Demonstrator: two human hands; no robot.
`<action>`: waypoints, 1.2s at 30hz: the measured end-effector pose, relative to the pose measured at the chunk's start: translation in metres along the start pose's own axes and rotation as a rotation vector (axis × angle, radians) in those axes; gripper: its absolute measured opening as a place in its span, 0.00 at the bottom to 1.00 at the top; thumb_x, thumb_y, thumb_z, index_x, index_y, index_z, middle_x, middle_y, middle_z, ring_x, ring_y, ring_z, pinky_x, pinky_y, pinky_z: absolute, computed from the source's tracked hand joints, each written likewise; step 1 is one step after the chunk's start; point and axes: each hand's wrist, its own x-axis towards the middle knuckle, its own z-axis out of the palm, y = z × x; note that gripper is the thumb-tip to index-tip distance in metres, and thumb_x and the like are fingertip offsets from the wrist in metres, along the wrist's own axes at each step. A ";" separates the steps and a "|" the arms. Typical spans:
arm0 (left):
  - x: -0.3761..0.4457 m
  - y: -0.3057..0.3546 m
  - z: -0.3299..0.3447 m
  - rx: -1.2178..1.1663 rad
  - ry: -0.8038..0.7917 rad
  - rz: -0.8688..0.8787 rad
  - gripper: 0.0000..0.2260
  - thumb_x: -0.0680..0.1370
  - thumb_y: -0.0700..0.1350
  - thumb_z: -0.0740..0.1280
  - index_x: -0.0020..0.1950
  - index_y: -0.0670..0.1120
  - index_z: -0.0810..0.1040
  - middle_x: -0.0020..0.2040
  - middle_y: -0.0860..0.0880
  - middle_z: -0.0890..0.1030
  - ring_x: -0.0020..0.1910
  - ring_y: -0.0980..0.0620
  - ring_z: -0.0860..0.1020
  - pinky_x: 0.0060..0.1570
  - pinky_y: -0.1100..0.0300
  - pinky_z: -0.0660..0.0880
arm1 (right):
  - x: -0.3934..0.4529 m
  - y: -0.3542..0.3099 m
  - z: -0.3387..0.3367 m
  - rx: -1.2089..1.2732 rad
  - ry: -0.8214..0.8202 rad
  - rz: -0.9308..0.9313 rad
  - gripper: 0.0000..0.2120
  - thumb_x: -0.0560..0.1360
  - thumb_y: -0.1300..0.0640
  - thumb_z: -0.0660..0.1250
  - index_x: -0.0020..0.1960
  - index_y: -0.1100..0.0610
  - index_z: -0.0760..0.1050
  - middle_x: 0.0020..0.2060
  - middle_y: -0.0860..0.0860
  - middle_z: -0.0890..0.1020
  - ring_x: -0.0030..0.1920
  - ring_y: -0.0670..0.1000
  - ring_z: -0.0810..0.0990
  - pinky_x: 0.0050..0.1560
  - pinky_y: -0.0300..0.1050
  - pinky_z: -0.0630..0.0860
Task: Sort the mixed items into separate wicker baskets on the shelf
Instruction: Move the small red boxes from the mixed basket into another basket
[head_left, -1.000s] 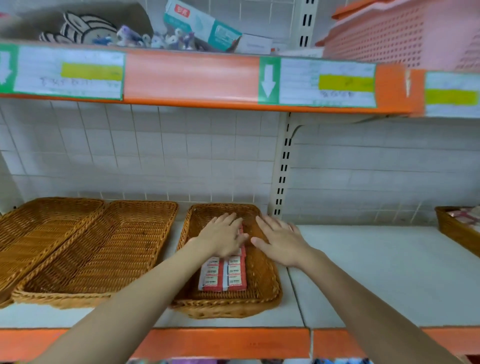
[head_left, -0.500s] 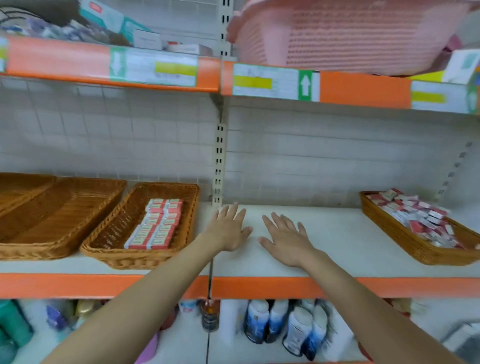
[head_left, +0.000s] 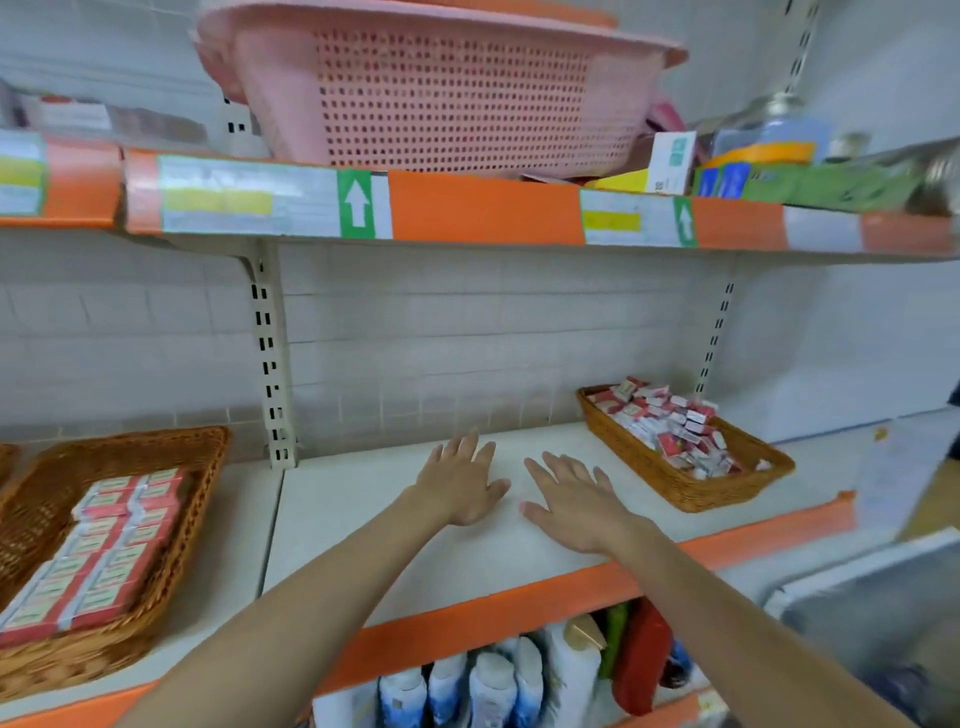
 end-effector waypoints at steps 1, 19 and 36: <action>0.010 0.006 -0.001 -0.001 0.002 0.020 0.29 0.83 0.58 0.47 0.79 0.45 0.45 0.79 0.43 0.44 0.78 0.43 0.45 0.76 0.49 0.45 | 0.002 0.010 -0.005 -0.003 0.017 0.020 0.30 0.83 0.42 0.47 0.79 0.51 0.39 0.78 0.51 0.42 0.78 0.52 0.40 0.76 0.57 0.41; 0.145 0.135 0.013 -0.076 0.091 0.328 0.30 0.82 0.58 0.50 0.79 0.43 0.50 0.79 0.43 0.51 0.78 0.45 0.50 0.75 0.50 0.49 | 0.021 0.161 0.006 0.063 0.191 0.222 0.26 0.83 0.45 0.46 0.78 0.52 0.49 0.77 0.50 0.53 0.76 0.53 0.51 0.74 0.56 0.50; 0.237 0.203 -0.009 -0.121 0.131 0.133 0.30 0.83 0.57 0.50 0.79 0.45 0.44 0.79 0.44 0.45 0.78 0.45 0.45 0.76 0.51 0.44 | 0.084 0.292 -0.030 0.085 0.196 0.133 0.26 0.83 0.47 0.48 0.79 0.53 0.49 0.78 0.52 0.54 0.77 0.54 0.52 0.75 0.56 0.52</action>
